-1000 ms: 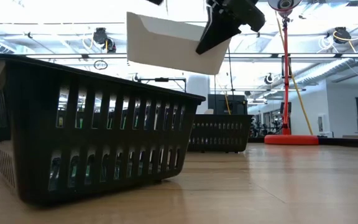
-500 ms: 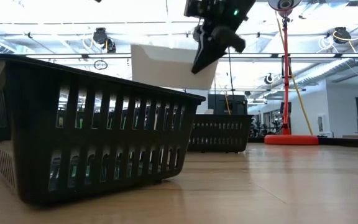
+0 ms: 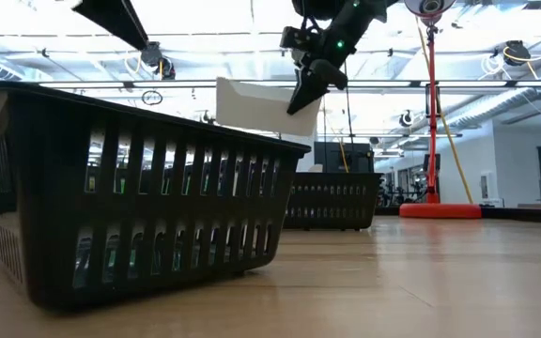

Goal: Stack baskets by color
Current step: Stack the right white bin on the stacked white bins

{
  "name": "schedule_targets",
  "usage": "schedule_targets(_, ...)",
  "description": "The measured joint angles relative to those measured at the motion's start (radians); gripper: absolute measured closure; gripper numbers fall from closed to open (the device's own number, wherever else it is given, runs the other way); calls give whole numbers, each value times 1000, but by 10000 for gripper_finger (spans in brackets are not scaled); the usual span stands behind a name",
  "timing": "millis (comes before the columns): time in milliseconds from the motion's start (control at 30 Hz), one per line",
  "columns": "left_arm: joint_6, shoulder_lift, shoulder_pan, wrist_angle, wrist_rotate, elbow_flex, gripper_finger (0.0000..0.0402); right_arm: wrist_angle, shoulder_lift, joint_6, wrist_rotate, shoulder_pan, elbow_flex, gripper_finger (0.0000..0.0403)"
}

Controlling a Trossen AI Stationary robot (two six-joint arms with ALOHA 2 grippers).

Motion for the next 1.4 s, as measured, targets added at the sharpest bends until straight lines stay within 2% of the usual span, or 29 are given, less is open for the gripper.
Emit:
schedule_targets(433, 306, 0, 114, 316, 218, -72, 156, -39, -1, -67, -231, -162, 61, 403)
schedule_targets(600, 386, 0, 140, 390, 291, -94, 156, -56, -1, -75, -314, -213, 61, 403)
schedule_targets(700, 404, 0, 150, 403, 301, -94, 156, -55, -1, -69, -358, -231, 61, 403)
schedule_targets(1000, 482, 0, 162, 477, 348, -94, 156, -57, 67, -42, -359, -247, 61, 403)
schedule_targets(1400, 504, 0, 162, 493, 351, -94, 156, -49, 119, -44, -358, -246, 61, 403)
